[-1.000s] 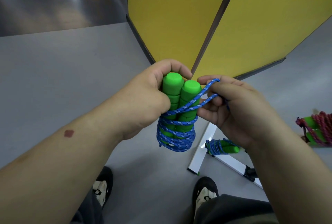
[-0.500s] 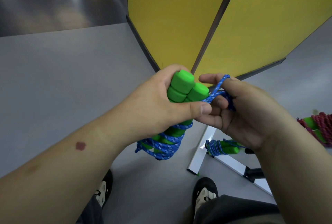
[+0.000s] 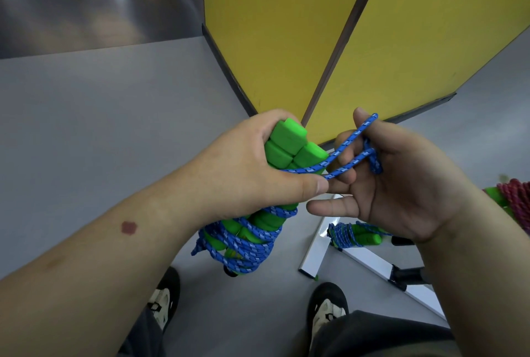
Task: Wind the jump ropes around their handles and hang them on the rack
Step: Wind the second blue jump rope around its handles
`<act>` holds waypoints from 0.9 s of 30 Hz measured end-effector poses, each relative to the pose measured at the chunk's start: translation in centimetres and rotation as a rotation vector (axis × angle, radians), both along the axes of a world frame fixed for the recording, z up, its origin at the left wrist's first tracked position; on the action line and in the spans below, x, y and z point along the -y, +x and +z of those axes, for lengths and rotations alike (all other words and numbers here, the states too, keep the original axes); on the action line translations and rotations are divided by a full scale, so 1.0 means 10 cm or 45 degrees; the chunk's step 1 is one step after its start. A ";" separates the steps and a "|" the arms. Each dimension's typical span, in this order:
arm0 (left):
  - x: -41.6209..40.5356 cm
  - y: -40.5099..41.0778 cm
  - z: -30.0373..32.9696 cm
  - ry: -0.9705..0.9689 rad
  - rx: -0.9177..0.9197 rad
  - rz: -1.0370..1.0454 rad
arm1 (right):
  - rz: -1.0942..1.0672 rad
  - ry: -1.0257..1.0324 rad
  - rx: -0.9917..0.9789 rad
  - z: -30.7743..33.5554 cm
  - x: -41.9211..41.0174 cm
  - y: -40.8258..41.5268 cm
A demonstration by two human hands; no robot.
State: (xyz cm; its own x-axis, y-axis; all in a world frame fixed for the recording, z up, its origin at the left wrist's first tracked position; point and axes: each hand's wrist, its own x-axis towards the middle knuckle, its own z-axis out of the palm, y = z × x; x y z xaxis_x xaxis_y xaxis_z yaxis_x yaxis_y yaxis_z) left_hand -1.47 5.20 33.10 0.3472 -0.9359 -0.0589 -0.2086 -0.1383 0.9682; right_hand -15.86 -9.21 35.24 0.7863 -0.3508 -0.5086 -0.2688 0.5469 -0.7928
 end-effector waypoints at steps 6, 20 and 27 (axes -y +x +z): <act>-0.02 0.00 0.05 0.064 0.089 -0.065 | 0.008 -0.014 -0.010 -0.01 -0.03 0.01; -0.03 -0.01 -0.04 -0.035 0.105 -0.109 | -0.036 -0.019 -0.083 -0.03 0.00 0.03; -0.01 -0.06 -0.08 -0.296 -0.121 -0.091 | -0.086 0.197 -0.121 -0.09 -0.05 0.05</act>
